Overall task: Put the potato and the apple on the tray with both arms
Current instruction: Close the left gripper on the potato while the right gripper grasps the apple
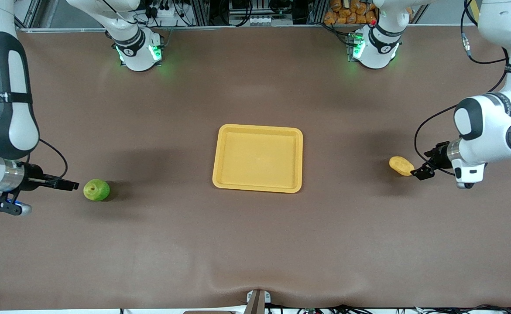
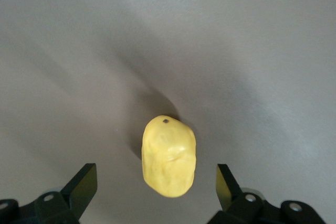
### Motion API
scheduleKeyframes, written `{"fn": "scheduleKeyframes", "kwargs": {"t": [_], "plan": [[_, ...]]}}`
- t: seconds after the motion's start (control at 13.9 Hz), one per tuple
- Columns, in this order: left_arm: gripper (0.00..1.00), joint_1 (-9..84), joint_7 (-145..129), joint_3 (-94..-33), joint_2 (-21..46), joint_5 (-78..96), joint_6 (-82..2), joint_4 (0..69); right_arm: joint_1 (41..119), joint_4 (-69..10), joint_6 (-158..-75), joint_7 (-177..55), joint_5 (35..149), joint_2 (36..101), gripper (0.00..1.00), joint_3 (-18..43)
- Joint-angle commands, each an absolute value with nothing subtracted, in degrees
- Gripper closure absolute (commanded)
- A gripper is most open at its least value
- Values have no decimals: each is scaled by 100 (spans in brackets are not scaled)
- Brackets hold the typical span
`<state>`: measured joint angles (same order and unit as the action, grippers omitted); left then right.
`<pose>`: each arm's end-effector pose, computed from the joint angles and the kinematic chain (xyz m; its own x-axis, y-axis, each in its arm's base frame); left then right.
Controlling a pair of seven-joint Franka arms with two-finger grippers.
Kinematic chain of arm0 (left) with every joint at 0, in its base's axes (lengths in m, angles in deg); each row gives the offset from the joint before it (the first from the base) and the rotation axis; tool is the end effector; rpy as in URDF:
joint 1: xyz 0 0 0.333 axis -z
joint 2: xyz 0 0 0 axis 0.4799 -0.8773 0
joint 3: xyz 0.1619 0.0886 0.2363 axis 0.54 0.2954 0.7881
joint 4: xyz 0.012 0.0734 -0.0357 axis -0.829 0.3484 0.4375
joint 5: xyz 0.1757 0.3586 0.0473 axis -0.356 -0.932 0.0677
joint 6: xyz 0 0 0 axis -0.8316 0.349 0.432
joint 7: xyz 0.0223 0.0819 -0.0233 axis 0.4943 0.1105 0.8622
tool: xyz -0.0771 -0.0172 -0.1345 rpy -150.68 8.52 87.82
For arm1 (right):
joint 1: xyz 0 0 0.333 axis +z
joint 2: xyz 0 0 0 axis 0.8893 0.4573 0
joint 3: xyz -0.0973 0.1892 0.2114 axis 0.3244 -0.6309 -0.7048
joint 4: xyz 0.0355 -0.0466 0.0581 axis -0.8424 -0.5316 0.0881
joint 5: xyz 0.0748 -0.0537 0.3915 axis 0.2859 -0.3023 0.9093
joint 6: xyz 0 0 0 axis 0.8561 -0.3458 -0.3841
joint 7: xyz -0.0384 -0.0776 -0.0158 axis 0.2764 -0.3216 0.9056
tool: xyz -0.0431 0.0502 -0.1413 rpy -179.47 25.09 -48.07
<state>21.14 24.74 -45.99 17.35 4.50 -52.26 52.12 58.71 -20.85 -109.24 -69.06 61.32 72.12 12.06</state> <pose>0.5664 0.0623 0.1782 0.6391 0.7528 -0.1577 0.7561 -0.6525 -0.0505 0.6557 -0.0861 0.2924 0.9594 -0.2352 -0.1554 -0.2452 -0.9682 -0.0489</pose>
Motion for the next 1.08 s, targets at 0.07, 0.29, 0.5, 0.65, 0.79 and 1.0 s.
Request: {"fn": "scheduleKeyframes", "kwargs": {"t": [0.07,0.29,0.5,0.65,0.79,1.0], "plan": [[0,2138,2712,-4626,1488,563,-5300,5154,5954,-2103,-11217,-6676,5956,7638,0,1206],[0,2138,2712,-4626,1400,563,-5309,5145,5743,-2314,-11620,-6467,6560,7946,0,1197],[0,2147,2782,-4635,1330,563,-5344,5128,5839,-2586,-11639,-6026,6580,7973,0,1206],[0,2191,2826,-4635,1242,563,-5449,5128,5848,-2596,-11630,-6017,6537,8078,0,1206],[0,2209,2826,-4635,1137,563,-5572,5128,5892,-2596,-11630,-6017,6432,8096,0,1215],[0,2235,2835,-4635,1031,572,-5695,5128,5840,-2596,-11901,-6017,6281,8183,0,1206]]}}
